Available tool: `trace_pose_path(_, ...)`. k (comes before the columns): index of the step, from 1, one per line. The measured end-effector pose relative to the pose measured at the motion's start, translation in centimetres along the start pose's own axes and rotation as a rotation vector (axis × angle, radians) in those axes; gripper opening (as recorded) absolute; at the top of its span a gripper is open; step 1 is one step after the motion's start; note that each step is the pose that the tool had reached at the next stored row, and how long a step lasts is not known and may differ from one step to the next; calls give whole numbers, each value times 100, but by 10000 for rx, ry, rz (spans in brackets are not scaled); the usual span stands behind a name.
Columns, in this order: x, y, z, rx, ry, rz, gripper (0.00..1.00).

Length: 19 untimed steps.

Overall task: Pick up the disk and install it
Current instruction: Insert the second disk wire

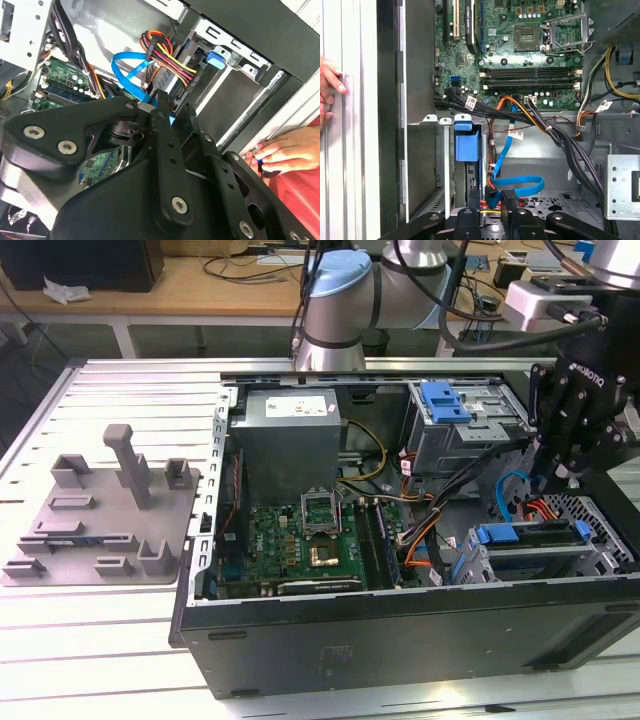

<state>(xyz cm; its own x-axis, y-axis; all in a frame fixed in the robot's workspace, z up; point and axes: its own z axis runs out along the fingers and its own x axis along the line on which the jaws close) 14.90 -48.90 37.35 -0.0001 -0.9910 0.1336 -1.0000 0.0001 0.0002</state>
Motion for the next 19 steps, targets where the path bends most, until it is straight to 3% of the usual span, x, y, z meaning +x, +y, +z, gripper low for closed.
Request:
trace_pose_path(6, -42, 21, 3, 1, 3, -7, 31)
trace_pose_path(19, -29, 22, 18, -9, 3, 70, 31)
